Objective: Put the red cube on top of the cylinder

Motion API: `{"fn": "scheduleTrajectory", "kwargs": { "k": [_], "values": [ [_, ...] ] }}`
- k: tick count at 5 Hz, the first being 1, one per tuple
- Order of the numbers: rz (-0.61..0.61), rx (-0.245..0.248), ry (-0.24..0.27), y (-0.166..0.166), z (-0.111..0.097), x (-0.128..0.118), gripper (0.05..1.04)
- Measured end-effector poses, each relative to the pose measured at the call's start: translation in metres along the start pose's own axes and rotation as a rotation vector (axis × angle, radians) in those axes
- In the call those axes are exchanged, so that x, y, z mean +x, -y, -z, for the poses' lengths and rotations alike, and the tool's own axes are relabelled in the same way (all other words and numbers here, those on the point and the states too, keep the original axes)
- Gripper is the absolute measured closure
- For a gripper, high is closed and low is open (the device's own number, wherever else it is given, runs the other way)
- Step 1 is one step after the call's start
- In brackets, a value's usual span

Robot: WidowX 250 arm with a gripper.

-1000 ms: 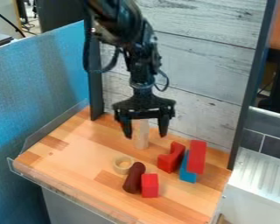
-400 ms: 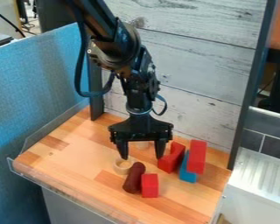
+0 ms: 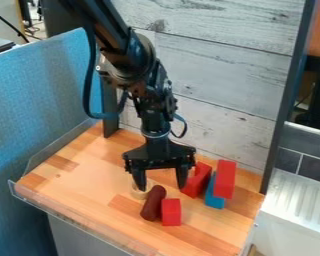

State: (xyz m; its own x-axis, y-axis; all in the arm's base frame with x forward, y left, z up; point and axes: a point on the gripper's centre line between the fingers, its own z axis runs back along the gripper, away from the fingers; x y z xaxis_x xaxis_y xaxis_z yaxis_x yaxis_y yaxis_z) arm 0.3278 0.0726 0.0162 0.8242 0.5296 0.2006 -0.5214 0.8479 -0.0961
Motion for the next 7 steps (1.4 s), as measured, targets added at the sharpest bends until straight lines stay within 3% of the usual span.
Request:
{"fn": "scheduleTrajectory", "kwargs": {
  "k": [2, 3, 5, 6, 7],
  "values": [
    [-0.044, 0.006, -0.014, 0.001, 0.024, -0.006, 0.083],
    [-0.039, 0.007, -0.006, 0.005, 0.026, -0.009, 0.083],
    [-0.067, 0.032, -0.051, 0.008, 0.038, -0.019, 0.137],
    [-0.138, 0.081, -0.1, 0.007, 0.055, -0.013, 0.425],
    [-0.166, 0.106, -0.106, 0.008, 0.058, -0.002, 0.498]
  ]
}}
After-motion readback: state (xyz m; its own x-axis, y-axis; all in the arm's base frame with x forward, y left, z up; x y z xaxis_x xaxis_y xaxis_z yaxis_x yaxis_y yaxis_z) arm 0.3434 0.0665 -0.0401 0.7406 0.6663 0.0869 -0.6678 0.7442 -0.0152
